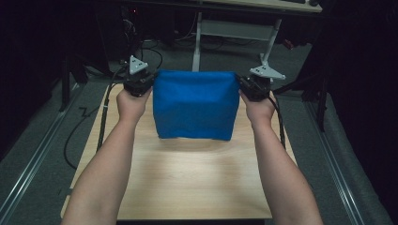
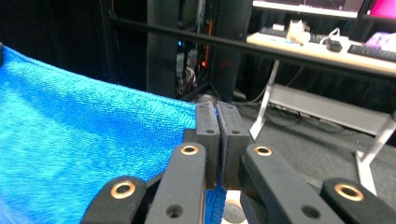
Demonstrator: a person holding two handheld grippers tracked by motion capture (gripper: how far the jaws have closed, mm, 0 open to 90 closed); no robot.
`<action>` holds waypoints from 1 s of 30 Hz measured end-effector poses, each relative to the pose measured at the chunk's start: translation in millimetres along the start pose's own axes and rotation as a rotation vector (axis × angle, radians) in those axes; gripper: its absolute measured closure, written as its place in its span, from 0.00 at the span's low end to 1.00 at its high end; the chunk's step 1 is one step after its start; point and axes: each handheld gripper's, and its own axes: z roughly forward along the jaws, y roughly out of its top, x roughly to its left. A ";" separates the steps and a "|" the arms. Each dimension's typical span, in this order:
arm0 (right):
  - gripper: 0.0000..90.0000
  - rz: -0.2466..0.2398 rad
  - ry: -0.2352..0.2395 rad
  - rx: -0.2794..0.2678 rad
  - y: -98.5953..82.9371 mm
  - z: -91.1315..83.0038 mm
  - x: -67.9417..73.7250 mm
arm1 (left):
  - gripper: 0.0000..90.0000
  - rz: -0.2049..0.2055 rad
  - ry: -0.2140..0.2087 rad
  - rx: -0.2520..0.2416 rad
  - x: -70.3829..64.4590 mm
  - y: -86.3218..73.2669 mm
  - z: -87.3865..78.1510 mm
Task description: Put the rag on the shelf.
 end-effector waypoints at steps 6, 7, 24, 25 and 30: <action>0.99 -0.003 0.009 0.066 -20.1 13.7 0.4 | 0.98 -0.022 -0.016 0.052 1.0 -24.1 8.0; 0.99 -0.006 0.010 0.073 -22.8 15.1 0.7 | 0.98 -0.030 -0.021 0.062 1.3 -29.4 9.1; 0.99 0.033 0.042 0.175 -73.6 27.9 2.1 | 0.98 -0.081 -0.089 0.164 -5.8 -83.5 18.8; 0.99 0.040 0.044 0.179 -76.6 27.6 2.3 | 0.98 -0.079 -0.092 0.171 -6.6 -84.6 19.3; 0.99 0.054 0.056 0.181 -87.6 26.8 2.7 | 0.98 -0.082 -0.105 0.185 -10.2 -94.0 20.0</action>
